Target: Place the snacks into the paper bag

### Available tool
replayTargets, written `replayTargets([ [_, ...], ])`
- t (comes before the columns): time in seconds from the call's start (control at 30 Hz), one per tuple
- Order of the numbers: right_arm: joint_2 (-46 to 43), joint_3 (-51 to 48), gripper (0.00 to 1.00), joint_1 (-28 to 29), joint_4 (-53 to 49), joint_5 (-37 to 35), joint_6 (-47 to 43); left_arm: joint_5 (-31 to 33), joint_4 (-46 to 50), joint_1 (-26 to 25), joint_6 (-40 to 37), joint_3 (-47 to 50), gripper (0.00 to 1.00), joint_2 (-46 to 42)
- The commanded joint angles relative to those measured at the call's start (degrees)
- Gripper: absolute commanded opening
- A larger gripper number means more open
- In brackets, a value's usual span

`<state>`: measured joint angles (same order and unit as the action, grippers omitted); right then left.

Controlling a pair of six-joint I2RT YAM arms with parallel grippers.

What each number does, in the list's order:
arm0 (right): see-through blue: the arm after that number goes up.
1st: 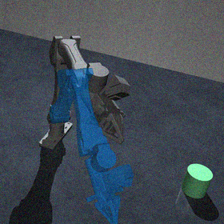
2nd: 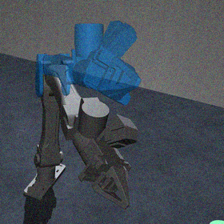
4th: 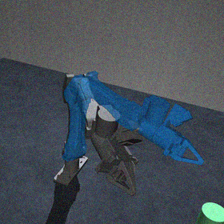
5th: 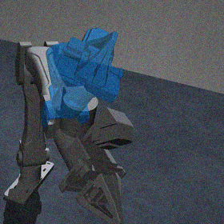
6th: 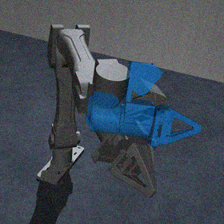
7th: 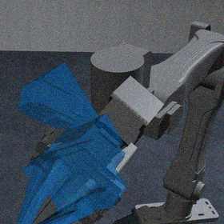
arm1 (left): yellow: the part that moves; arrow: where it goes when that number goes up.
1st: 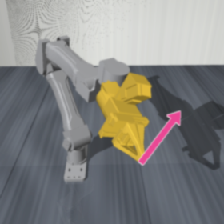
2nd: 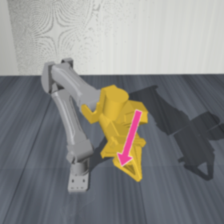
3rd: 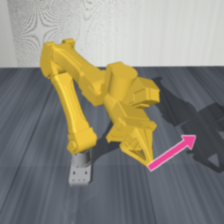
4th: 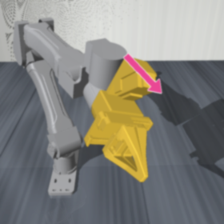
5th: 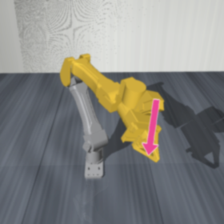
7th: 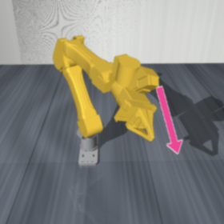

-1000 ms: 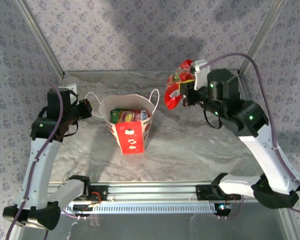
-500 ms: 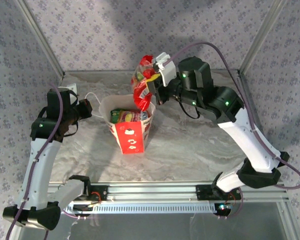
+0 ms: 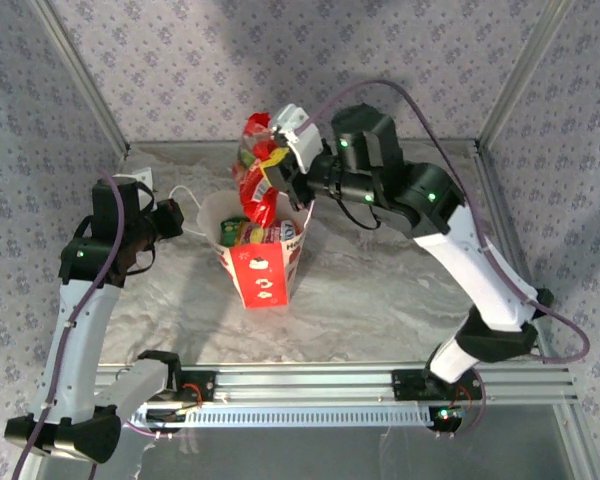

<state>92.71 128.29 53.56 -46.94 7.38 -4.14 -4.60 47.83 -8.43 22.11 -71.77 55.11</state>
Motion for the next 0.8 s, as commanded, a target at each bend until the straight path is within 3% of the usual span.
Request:
replayTargets([
  [0.0,3.56,5.94,0.0,-0.34,0.09,5.18,-1.99,0.88,-0.08,-0.2,-0.88,-0.84,0.02,-0.79],
  [0.23,7.84,8.56,0.0,-3.28,-3.01,20.6,-0.26,1.41,0.33,-0.12,-1.2,-0.65,0.02,-0.8],
  [0.77,14.48,11.62,0.0,-10.3,-9.36,34.08,2.73,1.75,0.15,-0.1,-0.92,-0.64,0.02,-0.31],
])
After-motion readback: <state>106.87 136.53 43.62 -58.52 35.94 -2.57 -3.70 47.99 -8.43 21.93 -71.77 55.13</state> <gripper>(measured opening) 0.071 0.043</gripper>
